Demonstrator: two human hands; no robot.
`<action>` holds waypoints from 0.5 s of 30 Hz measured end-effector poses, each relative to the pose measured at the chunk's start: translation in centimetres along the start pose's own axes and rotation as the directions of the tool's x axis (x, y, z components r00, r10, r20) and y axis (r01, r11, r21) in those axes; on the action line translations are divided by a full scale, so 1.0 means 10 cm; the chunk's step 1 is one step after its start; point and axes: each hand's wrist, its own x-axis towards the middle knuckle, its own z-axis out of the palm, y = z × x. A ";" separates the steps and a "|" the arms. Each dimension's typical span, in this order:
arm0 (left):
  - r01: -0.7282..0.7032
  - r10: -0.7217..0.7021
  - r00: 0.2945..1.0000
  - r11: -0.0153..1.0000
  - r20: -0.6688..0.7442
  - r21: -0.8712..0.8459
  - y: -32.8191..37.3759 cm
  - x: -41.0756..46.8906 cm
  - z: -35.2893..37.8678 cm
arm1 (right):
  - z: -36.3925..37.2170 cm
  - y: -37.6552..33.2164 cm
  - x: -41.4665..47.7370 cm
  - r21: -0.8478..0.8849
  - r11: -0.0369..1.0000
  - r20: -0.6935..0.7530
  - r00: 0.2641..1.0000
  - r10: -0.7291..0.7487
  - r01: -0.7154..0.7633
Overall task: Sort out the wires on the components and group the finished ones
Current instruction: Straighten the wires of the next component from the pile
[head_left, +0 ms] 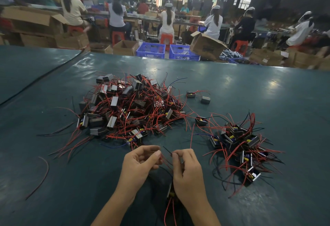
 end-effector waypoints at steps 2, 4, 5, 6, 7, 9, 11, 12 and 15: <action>-0.005 0.005 1.000 1.000 0.009 -0.003 0.00 -0.01 0.01 | 0.00 0.00 0.00 0.032 0.999 0.016 0.999 0.036 -0.036; -0.022 0.022 1.000 1.000 0.015 -0.004 0.01 -0.02 0.02 | 0.00 0.01 -0.01 0.055 0.997 0.037 0.998 0.048 -0.050; -0.036 0.036 0.999 0.999 0.015 0.002 0.01 -0.02 0.02 | 0.01 0.01 -0.01 0.061 0.997 0.032 0.999 0.043 -0.044; -0.053 0.053 0.999 0.999 0.011 0.010 0.01 -0.02 0.02 | 0.01 0.00 -0.01 0.070 0.997 0.015 0.999 0.038 -0.039; -0.072 0.072 0.997 0.997 0.001 0.018 0.02 -0.02 0.01 | 0.01 -0.01 -0.01 0.084 0.996 -0.006 0.999 0.036 -0.035; -0.116 0.117 0.993 0.993 -0.026 0.033 0.03 -0.03 0.01 | 0.01 -0.04 0.00 0.123 0.992 -0.054 0.998 0.036 -0.029; -0.154 0.156 0.987 0.987 -0.030 0.054 0.04 -0.04 0.00 | 0.00 -0.05 0.02 0.176 0.983 -0.081 0.995 0.065 -0.050; -0.165 0.167 0.986 0.985 -0.026 0.057 0.04 -0.05 0.00 | 0.00 -0.04 0.02 0.211 0.975 -0.077 0.993 0.091 -0.073; -0.166 0.167 0.986 0.984 -0.015 0.057 0.01 -0.04 0.01 | 0.01 -0.02 0.02 0.307 0.939 -0.029 0.985 0.173 -0.156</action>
